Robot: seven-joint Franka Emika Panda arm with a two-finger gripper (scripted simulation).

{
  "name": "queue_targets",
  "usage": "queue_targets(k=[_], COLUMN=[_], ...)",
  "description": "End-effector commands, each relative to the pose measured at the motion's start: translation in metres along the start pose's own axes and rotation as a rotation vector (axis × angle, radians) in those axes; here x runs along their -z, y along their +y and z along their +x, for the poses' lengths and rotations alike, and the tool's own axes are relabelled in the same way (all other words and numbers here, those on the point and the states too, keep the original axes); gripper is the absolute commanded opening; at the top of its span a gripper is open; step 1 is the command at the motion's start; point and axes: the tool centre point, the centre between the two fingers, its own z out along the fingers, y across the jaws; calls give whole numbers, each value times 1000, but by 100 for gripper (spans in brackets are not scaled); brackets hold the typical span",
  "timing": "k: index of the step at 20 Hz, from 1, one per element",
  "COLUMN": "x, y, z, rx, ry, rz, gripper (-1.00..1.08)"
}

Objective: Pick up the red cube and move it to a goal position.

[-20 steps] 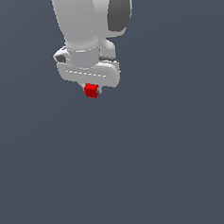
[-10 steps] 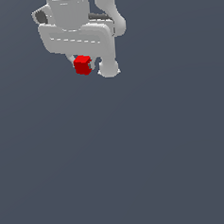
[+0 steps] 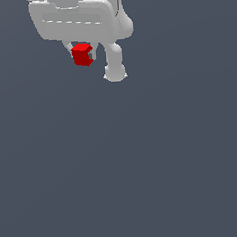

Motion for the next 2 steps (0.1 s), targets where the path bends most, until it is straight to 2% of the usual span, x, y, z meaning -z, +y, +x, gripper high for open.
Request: queue_targets(k=[1, 2], x=[3, 3], y=[0, 0], z=[0, 0], rx=[0, 0], ry=[0, 0], rz=[0, 0], gripper=[-100, -100])
